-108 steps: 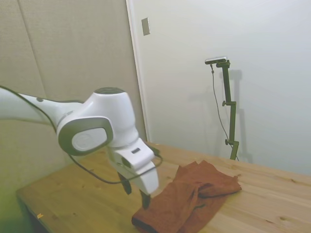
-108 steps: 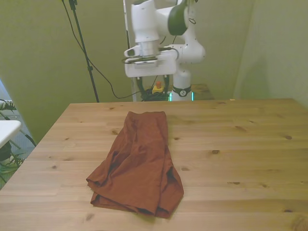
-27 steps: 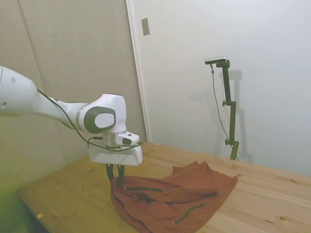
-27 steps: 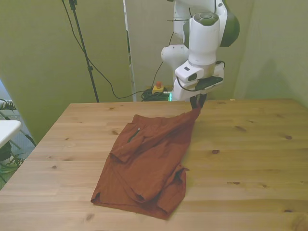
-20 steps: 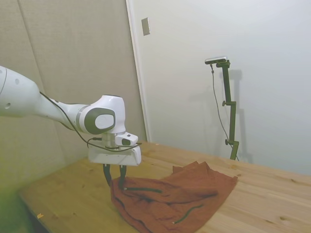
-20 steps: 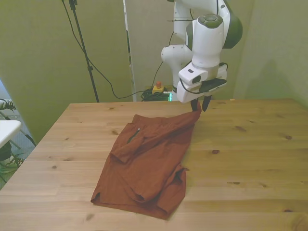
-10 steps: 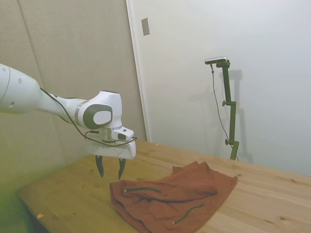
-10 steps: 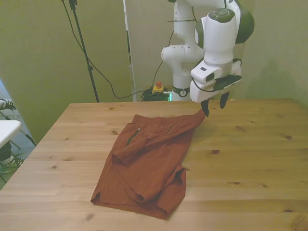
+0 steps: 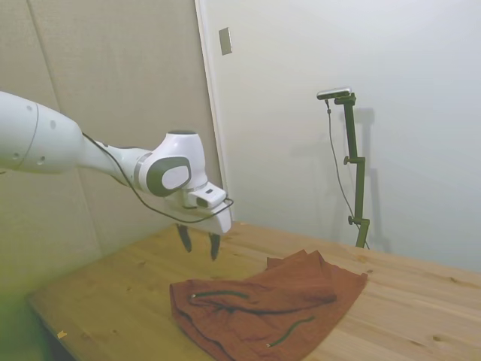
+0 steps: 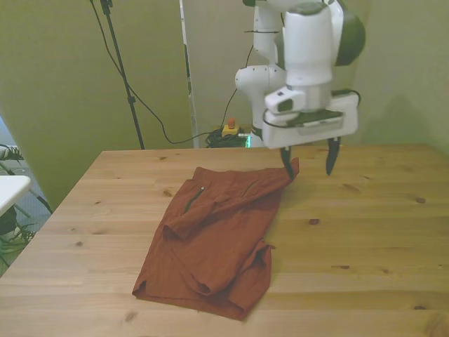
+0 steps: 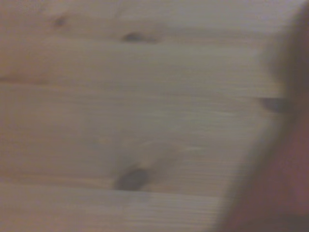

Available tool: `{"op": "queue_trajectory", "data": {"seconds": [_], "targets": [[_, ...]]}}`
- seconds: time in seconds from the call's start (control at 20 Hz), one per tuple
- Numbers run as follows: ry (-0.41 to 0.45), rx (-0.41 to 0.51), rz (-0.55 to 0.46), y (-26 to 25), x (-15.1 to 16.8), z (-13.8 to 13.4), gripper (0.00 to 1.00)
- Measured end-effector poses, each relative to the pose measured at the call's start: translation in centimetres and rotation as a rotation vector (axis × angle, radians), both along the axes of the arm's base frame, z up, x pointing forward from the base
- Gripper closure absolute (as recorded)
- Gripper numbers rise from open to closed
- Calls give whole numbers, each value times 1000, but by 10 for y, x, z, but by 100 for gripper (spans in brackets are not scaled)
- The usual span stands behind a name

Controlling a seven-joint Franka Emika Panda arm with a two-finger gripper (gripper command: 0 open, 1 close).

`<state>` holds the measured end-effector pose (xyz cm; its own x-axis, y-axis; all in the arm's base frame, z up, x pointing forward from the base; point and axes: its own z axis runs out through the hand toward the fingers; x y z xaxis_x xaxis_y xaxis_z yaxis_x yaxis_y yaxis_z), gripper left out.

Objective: Unfold the shorts

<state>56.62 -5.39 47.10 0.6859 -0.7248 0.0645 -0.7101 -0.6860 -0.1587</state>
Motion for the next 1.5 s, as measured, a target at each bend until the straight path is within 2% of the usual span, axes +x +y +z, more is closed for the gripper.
{"op": "queue_trajectory", "data": {"seconds": [0.1, 0.3, 0.45, 0.6, 0.75, 0.9, 1.1, 1.15, 1.5], "targets": [[-18, -16, -107, -61, -6, -2, 0], [-25, -43, -355, -199, -27, -38, 0], [-27, -40, -511, -257, -32, -57, 0], [-91, 48, -616, -267, -14, -64, 0], [-159, 117, -618, -259, 3, -63, 0], [-166, 132, -608, -253, 9, -63, 0], [-144, 156, -606, -253, 13, -85, 0], [-142, 165, -603, -254, 15, -91, 100], [-164, 209, -557, -250, 27, -101, 100]]}}
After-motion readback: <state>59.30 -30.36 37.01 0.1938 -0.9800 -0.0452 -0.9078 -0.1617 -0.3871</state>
